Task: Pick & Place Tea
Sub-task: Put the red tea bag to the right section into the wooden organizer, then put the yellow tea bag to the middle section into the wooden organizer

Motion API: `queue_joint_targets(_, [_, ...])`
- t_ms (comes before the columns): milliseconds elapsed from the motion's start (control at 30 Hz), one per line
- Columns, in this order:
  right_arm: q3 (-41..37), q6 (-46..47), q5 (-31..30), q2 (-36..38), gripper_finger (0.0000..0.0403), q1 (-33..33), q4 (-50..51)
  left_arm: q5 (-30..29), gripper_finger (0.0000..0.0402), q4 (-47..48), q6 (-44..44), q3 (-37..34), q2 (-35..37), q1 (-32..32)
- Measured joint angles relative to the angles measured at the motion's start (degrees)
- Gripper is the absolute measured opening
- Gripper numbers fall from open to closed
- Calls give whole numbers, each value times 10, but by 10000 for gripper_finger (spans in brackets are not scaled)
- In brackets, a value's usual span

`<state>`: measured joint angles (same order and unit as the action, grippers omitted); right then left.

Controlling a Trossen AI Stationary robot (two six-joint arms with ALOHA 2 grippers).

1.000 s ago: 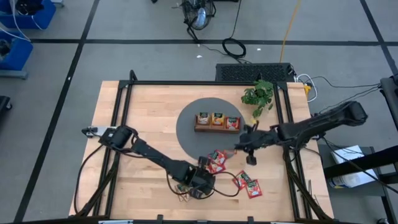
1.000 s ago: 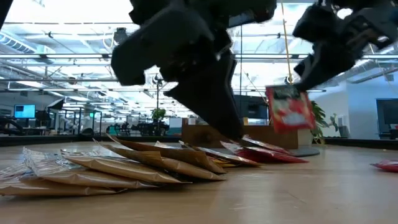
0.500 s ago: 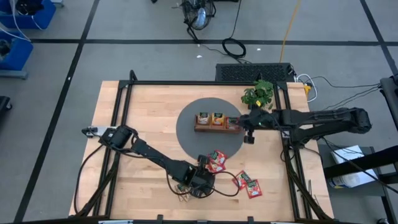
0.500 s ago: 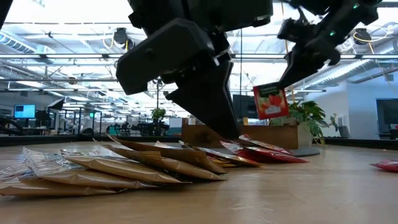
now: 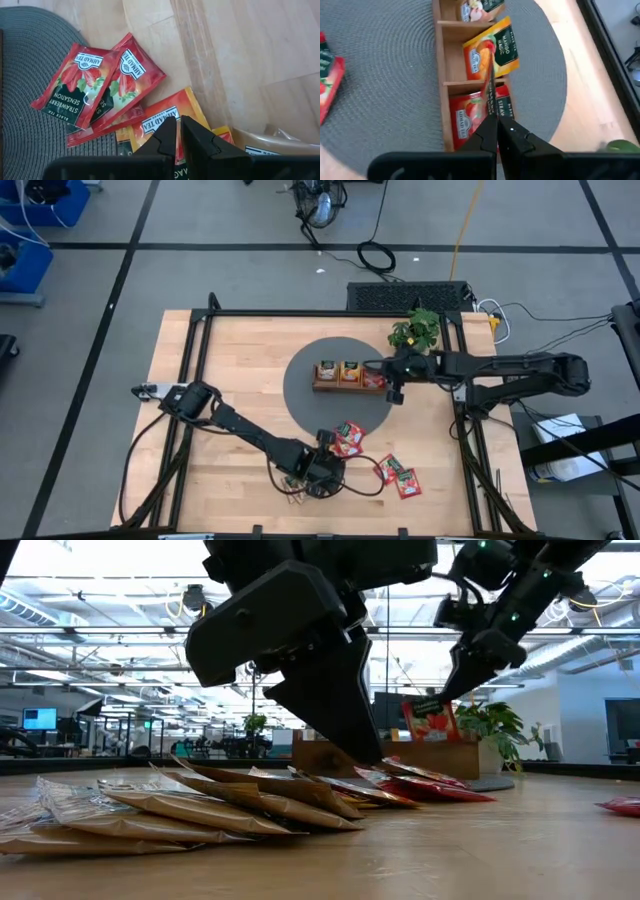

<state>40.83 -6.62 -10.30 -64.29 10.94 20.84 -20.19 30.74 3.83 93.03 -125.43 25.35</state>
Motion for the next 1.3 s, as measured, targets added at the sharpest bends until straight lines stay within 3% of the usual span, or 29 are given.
queue_joint_targets(533, [-34, -18, -16, -35, 2, -1, -57, -9, 33, 6, 2, 0, 0, 3])
queue_joint_targets(800, [-34, -20, -17, -35, 61, -2, -62, -13, 33, 14, 1, 0, 0, 3])
queue_joint_targets(1133, [-34, -6, -62, -24, 132, -11, -147, -108, 33, 105, 53, 1, 20, 32])
queue_joint_targets(1300, [-33, 14, -18, -17, 141, -57, -213, -112, 33, 139, 89, 1, 26, 47])
